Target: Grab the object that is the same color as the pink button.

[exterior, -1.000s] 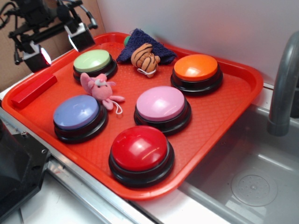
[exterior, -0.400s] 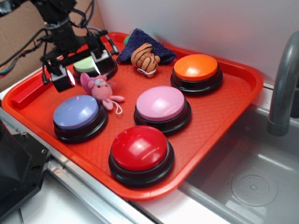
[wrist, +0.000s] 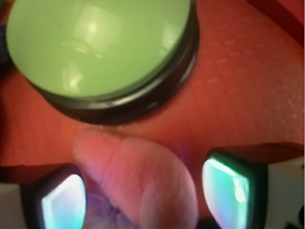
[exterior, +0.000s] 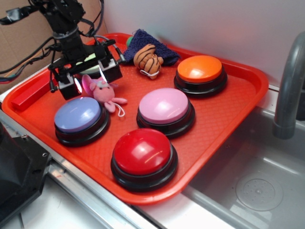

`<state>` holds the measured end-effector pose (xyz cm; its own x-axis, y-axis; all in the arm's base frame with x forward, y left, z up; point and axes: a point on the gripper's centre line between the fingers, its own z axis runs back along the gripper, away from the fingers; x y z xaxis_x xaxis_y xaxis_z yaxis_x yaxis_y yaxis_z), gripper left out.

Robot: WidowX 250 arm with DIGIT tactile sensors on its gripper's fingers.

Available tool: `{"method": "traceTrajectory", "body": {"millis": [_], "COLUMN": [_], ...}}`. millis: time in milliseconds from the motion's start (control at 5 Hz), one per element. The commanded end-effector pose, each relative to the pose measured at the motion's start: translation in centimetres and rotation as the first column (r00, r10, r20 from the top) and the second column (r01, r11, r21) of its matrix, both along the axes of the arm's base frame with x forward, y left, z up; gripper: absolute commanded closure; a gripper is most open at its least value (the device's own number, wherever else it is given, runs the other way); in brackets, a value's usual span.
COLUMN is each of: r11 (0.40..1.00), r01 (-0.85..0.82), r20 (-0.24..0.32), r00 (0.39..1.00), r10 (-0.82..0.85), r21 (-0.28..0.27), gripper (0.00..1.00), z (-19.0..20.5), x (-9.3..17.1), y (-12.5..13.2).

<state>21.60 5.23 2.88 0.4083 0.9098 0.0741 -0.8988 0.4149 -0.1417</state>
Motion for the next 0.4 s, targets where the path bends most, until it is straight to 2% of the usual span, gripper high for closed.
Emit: {"method": "traceTrajectory", "body": {"millis": [0,200], "r11": [1.000,1.000], "r01": [-0.009,0.019], "r20": [-0.013,0.005], "r00": [1.000,1.000], "r10": [0.010,-0.019], "r21": [0.004,-0.008], "gripper": [1.00,1.00], "z": [-1.41,-1.18], "x": [0.41,0.20], "y": [0.63,0.70]}}
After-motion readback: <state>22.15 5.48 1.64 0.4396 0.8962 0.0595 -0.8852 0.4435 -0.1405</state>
